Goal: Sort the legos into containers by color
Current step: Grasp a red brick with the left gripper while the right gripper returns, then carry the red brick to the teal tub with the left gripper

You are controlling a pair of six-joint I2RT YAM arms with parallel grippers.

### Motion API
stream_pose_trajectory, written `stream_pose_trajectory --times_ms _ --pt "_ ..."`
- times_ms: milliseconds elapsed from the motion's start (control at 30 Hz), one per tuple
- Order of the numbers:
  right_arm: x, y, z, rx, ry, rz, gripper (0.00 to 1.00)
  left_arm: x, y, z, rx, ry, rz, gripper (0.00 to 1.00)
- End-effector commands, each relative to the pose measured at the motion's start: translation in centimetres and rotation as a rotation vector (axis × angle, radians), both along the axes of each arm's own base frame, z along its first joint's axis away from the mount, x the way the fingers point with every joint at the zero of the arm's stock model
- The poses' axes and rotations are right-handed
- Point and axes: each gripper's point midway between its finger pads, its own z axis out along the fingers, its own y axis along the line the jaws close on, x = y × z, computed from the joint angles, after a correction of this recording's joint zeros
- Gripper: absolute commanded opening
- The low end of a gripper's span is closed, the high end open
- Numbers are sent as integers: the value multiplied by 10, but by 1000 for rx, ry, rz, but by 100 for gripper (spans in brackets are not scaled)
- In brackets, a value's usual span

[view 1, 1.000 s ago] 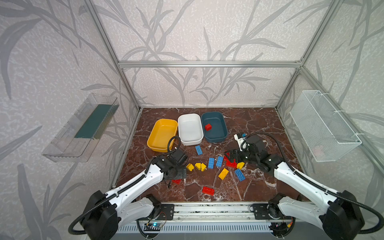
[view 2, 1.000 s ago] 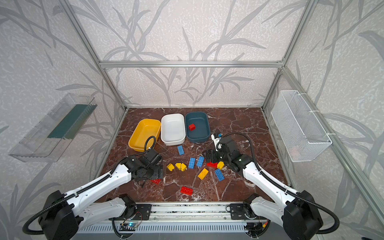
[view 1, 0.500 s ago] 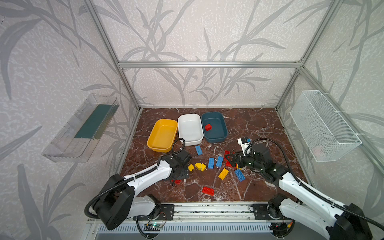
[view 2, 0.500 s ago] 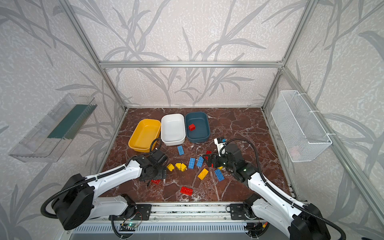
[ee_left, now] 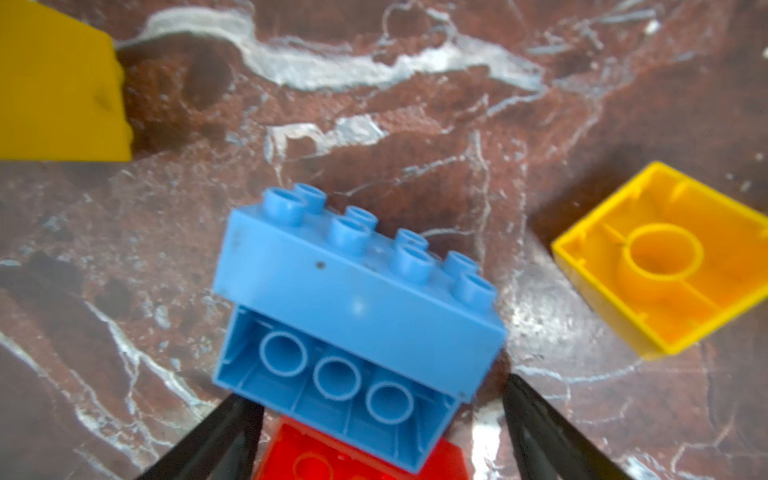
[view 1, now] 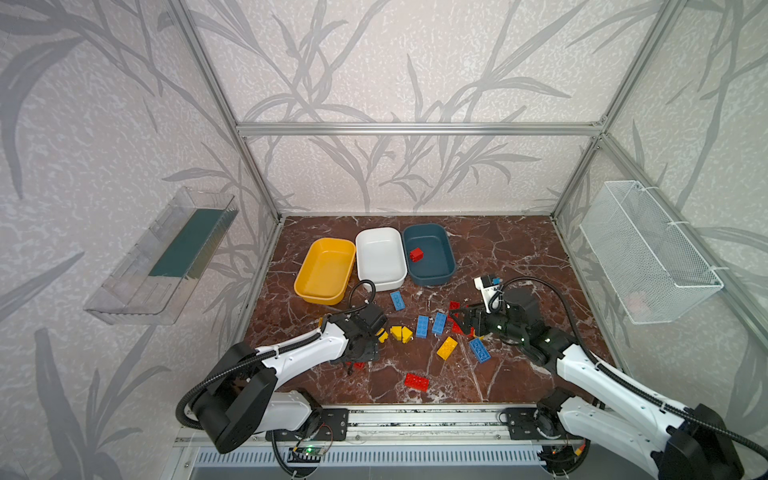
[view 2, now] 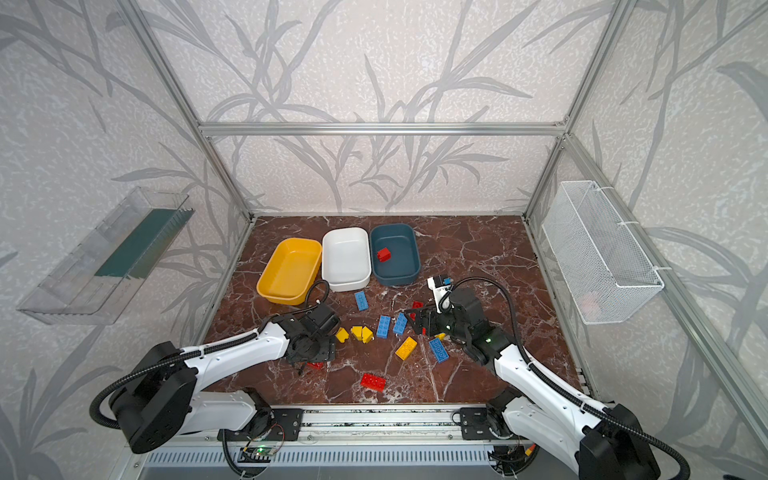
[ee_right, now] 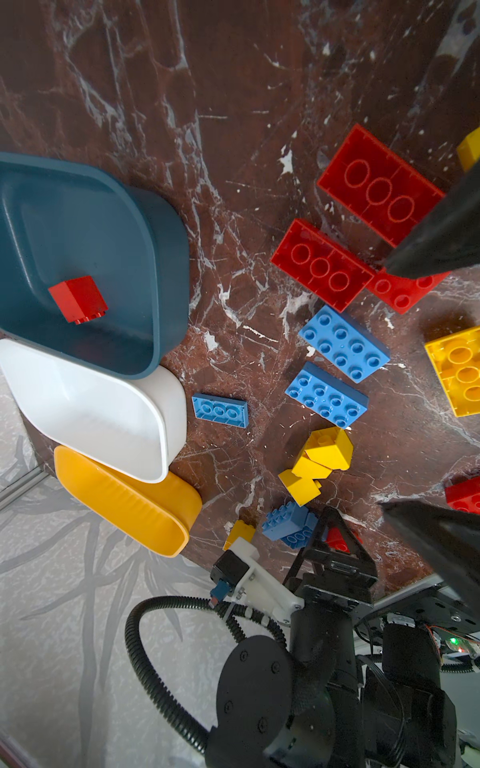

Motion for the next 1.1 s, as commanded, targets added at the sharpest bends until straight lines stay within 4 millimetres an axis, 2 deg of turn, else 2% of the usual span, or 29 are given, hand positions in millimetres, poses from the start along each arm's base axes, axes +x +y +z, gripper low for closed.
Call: stream_pose_trajectory --times_ms 0,233,467,633,733,867,1067 --pt "3 -2 -1 -2 -15 -13 85 -11 1 -2 -6 9 28 87" --pt "2 -1 -3 -2 -6 -9 85 -21 -3 -5 -14 11 43 84" --pt "2 -1 -4 -1 -3 -11 85 -20 -3 -6 8 7 42 68" --pt "3 -1 -6 -2 1 -13 84 -16 -7 3 7 -15 36 59" --pt "3 -1 -7 -1 3 -16 84 -10 -13 17 -9 -43 25 56" --pt "3 -3 -10 7 9 -34 84 6 -26 47 -25 -95 -7 56" --pt "5 -15 -10 5 -6 -106 84 51 -65 104 -72 -220 -99 57"
